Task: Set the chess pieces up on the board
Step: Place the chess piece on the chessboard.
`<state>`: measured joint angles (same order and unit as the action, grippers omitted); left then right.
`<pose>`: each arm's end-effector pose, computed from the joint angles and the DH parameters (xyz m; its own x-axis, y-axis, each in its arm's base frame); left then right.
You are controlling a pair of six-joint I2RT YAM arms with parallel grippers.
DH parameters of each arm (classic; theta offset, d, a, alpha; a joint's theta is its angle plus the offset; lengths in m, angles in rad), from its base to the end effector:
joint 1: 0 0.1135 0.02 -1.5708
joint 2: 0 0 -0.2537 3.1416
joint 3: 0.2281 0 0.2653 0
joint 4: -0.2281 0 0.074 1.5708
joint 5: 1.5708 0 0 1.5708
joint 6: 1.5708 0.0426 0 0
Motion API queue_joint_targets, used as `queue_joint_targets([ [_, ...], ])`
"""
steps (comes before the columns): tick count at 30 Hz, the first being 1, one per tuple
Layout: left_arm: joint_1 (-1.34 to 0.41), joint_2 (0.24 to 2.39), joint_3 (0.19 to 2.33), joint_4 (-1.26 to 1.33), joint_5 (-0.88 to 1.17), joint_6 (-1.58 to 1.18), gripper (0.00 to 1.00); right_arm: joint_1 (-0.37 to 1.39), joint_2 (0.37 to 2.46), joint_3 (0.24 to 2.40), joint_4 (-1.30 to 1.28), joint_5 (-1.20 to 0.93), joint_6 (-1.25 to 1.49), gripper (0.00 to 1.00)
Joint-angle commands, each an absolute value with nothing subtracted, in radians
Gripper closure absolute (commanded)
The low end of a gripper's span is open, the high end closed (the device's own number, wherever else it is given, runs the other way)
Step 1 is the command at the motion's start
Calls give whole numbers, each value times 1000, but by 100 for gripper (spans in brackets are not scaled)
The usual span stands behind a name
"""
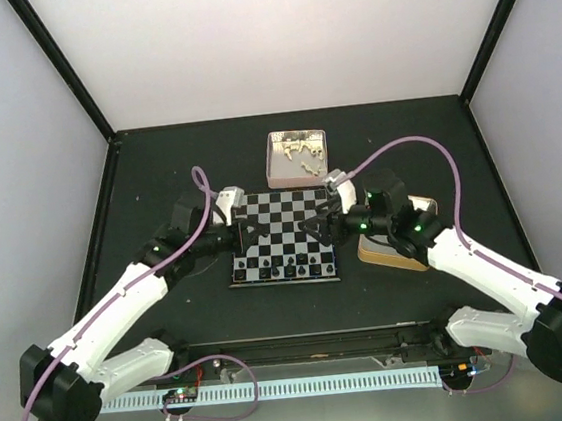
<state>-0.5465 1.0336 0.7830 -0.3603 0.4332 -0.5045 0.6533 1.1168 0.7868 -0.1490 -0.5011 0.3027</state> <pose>0.2023 -0.1440 0.2609 -0.7990 -0.0275 -0.6007 0.4332 0.6665 -0.6067 0.2031 0.1813 0.2632 -0.6092 -0.1370 -0.7811 -0.7229 0.5010 0.4759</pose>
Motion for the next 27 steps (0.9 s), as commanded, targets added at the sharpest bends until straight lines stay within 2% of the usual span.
queue_joint_targets([
  [1,-566,1018,780,-512,148,-515,98,593,1104,734,-71,-322,415,21],
  [4,-595,1019,761,-573,10,-563,98,534,1129,721,-49,-305,502,21],
  [8,-641,1019,724,-591,-65,-576,98,471,1137,687,-31,-248,615,22],
  [18,-653,1097,652,-503,5,-569,98,421,996,645,-230,215,754,22],
  [27,-681,1176,635,-479,-3,-591,98,418,915,596,-251,293,759,23],
])
